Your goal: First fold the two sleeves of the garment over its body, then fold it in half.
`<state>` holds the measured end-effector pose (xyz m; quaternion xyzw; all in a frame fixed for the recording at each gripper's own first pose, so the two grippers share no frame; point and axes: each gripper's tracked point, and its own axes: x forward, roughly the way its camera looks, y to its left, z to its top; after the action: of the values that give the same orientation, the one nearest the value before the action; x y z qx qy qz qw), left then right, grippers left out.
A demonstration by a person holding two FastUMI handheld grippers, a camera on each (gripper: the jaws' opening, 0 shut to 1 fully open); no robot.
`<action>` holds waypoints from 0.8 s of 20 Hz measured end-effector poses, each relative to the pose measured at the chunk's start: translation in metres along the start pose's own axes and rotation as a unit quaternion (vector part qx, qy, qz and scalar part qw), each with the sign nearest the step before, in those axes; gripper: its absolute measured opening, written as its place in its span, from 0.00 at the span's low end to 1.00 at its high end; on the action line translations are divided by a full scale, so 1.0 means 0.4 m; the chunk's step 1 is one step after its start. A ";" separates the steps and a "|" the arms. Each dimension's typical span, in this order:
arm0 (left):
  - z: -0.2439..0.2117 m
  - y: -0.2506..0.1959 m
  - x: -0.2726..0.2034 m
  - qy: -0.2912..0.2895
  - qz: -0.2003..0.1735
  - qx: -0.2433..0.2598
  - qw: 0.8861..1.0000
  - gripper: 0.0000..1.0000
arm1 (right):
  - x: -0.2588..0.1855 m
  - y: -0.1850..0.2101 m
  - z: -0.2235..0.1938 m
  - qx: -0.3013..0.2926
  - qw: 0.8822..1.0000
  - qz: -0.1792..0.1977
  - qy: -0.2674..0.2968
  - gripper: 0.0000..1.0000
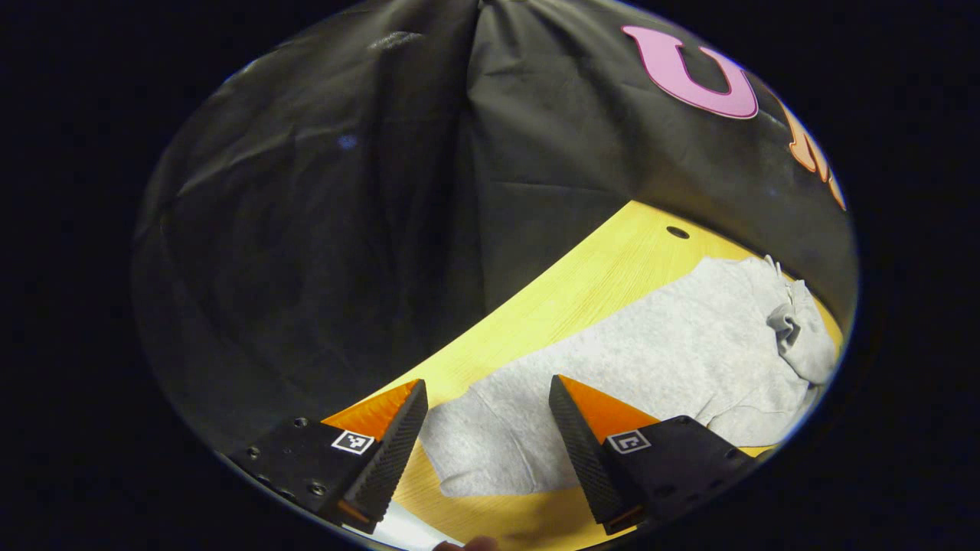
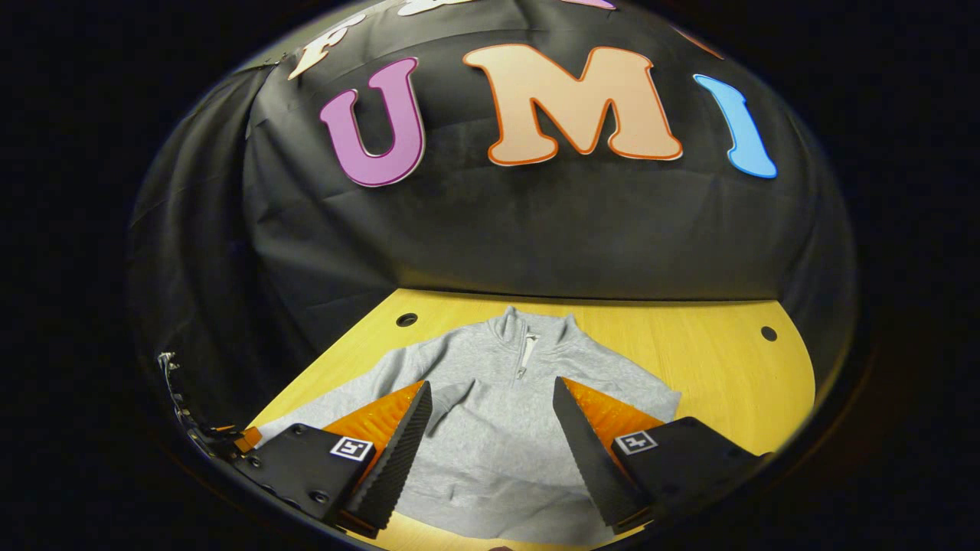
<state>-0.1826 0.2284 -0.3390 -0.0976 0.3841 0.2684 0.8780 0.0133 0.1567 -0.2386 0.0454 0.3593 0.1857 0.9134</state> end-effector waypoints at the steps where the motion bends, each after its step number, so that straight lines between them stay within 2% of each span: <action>1: -0.006 0.002 0.004 0.003 0.001 0.001 1.000 0.94 | -0.005 -0.009 0.000 0.001 1.000 -0.003 0.000 0.98; 5: -0.059 0.018 0.020 0.042 0.011 -0.002 0.999 0.93 | -0.017 -0.032 0.001 0.002 1.000 -0.009 -0.002 0.98; 6: -0.040 0.011 0.024 0.025 0.010 -0.005 1.000 0.98 | -0.020 -0.035 0.003 0.004 1.000 -0.009 -0.002 0.98; 9: -0.038 -0.004 0.022 0.028 -0.004 -0.004 1.000 0.90 | -0.027 -0.039 0.008 0.010 1.000 -0.009 -0.004 0.98; 14: -0.033 -0.044 0.036 0.025 -0.006 0.010 1.000 0.16 | -0.037 -0.061 -0.003 0.023 1.000 -0.015 -0.005 0.98; 16: -0.026 -0.045 0.033 0.037 0.003 0.028 0.999 0.02 | -0.045 -0.075 -0.005 0.028 0.999 -0.019 -0.003 0.98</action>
<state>-0.1720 0.2146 -0.3564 -0.0813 0.4240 0.2560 0.8649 0.0091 0.1221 -0.2349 0.0644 0.3624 0.1583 0.9162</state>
